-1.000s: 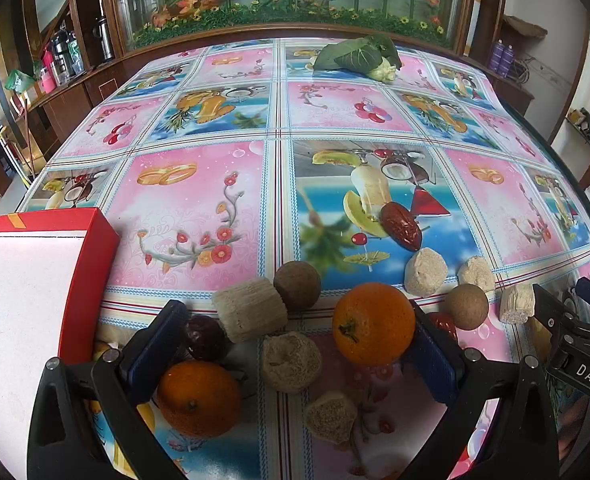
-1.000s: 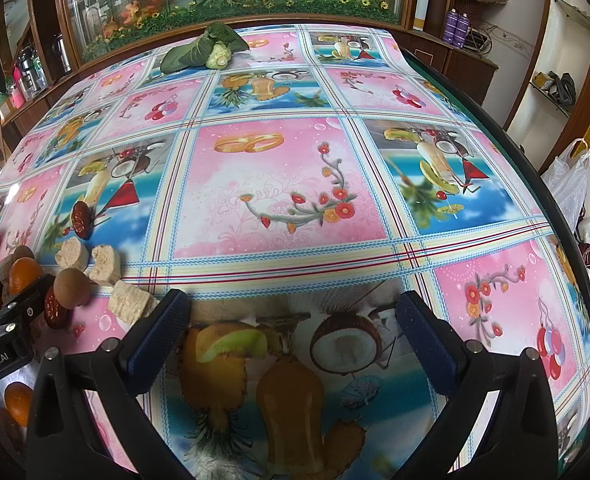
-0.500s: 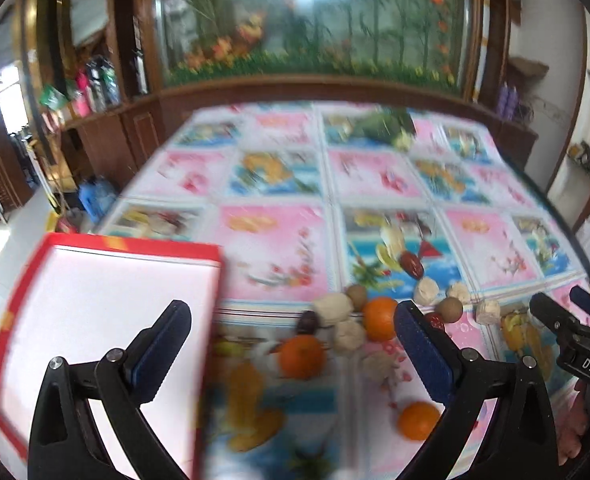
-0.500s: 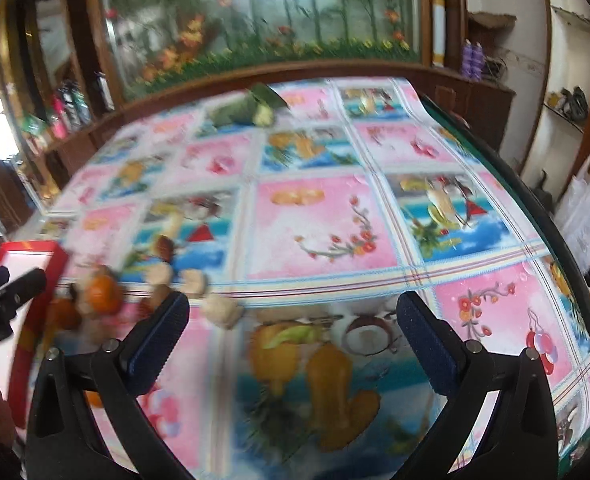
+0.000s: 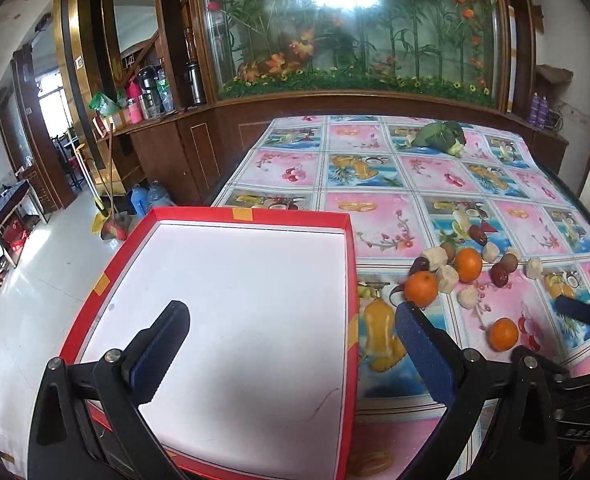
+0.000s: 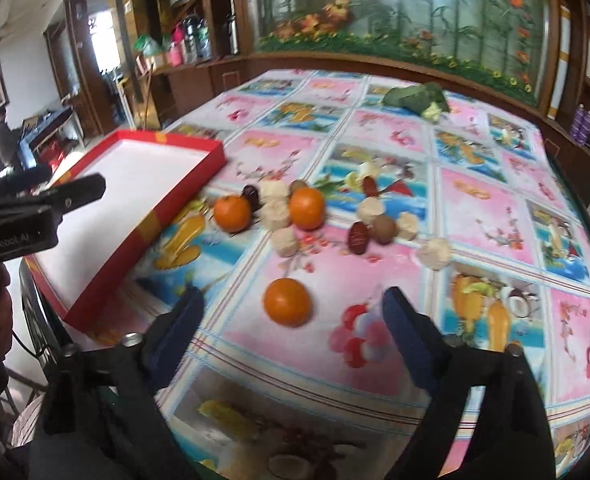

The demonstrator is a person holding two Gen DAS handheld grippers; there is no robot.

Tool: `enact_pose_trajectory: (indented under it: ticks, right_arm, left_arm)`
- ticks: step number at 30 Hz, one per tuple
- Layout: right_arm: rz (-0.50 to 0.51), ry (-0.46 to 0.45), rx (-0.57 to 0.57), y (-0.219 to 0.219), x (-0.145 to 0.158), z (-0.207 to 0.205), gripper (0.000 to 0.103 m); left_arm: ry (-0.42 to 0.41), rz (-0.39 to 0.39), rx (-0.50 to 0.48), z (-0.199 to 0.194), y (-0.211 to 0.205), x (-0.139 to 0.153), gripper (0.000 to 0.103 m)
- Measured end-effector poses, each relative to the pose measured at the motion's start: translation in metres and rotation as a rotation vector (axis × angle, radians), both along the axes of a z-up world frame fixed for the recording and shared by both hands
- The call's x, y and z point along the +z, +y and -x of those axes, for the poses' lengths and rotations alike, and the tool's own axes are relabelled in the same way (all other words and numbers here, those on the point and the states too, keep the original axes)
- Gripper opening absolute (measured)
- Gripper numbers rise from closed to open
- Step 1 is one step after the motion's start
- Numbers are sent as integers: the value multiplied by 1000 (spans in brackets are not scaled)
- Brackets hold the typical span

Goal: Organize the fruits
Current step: 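Grasp an orange on the tablecloth with the right gripper, then grasp a second orange with the left gripper while the right gripper holds its orange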

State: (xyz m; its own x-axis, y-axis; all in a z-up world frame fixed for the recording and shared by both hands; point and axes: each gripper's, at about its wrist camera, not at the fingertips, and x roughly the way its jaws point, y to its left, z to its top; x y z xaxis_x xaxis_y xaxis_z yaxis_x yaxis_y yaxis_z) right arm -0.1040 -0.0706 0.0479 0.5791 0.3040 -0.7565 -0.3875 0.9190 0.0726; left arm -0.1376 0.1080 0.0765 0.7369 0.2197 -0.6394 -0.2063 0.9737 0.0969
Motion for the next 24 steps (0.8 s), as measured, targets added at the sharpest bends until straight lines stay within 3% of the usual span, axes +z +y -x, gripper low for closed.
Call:
enact_pose_trajectory:
  ticks: [1, 4, 7, 10, 11, 24]
  right_arm:
    - [1, 26, 6, 4, -3, -1, 74]
    - [38, 51, -11, 13, -15, -9, 68]
    - [48, 88, -14, 14, -26, -17, 47]
    - [47, 101, -24, 11, -31, -19, 41]
    - [49, 104, -18, 10, -31, -19, 34]
    - [-57, 68, -85, -26, -9, -26, 32]
  left_arm:
    - [1, 1, -1, 0, 1, 0, 102]
    - [4, -10, -16, 1, 1, -2, 102]
    - [7, -16, -31, 1, 2, -3, 102]
    - [13, -7, -48, -2, 1, -3, 102]
    - [17, -2, -54, -4, 0, -3, 102]
    - [84, -57, -148, -35, -40, -14, 102]
